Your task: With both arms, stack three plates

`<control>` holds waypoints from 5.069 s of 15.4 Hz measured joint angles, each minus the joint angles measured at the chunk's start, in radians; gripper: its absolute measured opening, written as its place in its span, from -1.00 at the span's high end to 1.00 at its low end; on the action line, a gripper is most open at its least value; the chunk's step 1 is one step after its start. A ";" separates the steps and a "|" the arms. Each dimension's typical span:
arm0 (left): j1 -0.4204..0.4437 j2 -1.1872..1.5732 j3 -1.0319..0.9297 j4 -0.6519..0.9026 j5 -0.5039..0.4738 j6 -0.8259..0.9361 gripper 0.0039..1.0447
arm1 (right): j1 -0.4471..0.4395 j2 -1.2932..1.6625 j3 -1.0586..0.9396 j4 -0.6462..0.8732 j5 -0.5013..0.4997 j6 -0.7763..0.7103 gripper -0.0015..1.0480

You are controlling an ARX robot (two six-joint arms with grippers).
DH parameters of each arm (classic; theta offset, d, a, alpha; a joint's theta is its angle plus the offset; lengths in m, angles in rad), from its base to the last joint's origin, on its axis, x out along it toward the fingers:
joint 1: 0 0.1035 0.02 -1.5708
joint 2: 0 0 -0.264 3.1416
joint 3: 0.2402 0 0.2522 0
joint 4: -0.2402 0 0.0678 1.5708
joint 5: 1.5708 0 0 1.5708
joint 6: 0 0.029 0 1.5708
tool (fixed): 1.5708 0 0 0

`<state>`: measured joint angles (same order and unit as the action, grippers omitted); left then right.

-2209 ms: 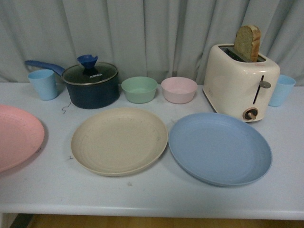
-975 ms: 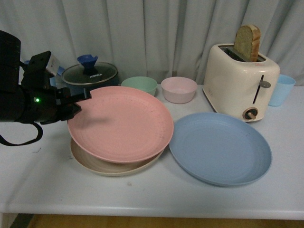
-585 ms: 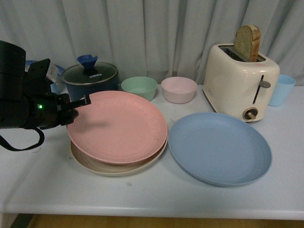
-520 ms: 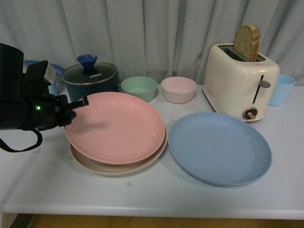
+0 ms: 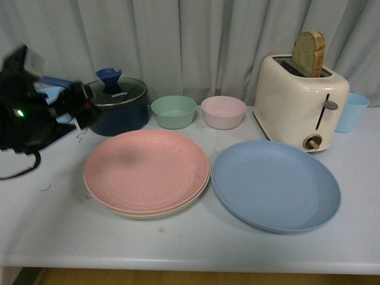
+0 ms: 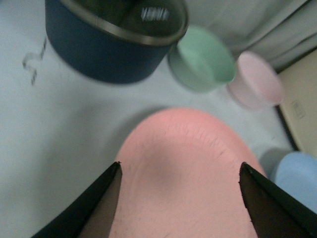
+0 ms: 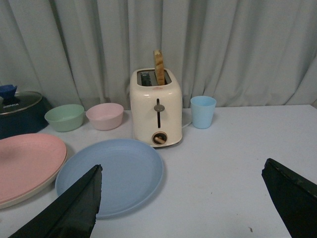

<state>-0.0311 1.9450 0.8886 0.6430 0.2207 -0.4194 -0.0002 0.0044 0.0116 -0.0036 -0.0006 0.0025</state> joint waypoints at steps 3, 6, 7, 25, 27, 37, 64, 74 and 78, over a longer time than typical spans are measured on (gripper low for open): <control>0.008 -0.282 -0.122 0.007 -0.058 0.034 -0.89 | 0.000 0.000 0.000 0.000 0.000 0.000 -0.87; 0.032 -0.510 -0.371 0.306 -0.222 0.303 -0.26 | 0.000 0.000 0.000 0.000 0.000 0.000 -0.87; 0.036 -0.563 -0.433 0.320 -0.224 0.355 -0.02 | 0.000 0.000 0.000 0.001 0.000 0.000 -0.87; 0.031 -1.315 -0.877 -0.031 -0.222 0.404 0.97 | 0.000 0.000 0.000 0.000 0.000 0.000 -0.87; 0.031 -1.338 -0.877 -0.050 -0.221 0.404 0.97 | 0.000 0.000 0.000 0.000 0.000 0.000 -0.87; 0.031 -1.668 -0.877 -0.364 -0.221 0.404 0.97 | 0.000 0.000 0.000 0.000 0.000 0.000 -0.87; 0.031 -1.937 -0.877 -0.646 -0.221 0.406 -0.88 | 0.049 2.098 0.695 0.811 0.135 0.213 -0.87; 0.031 -1.937 -0.877 -0.646 -0.221 0.406 -0.88 | 0.090 2.199 0.928 0.506 0.213 0.369 -0.20; 0.031 -1.937 -0.877 -0.646 -0.221 0.406 -0.88 | 0.060 2.137 0.858 0.552 0.154 0.368 0.89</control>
<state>-0.0002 0.0082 0.0116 -0.0032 -0.0006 -0.0139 0.0593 2.1414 0.8700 0.5480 0.1532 0.3702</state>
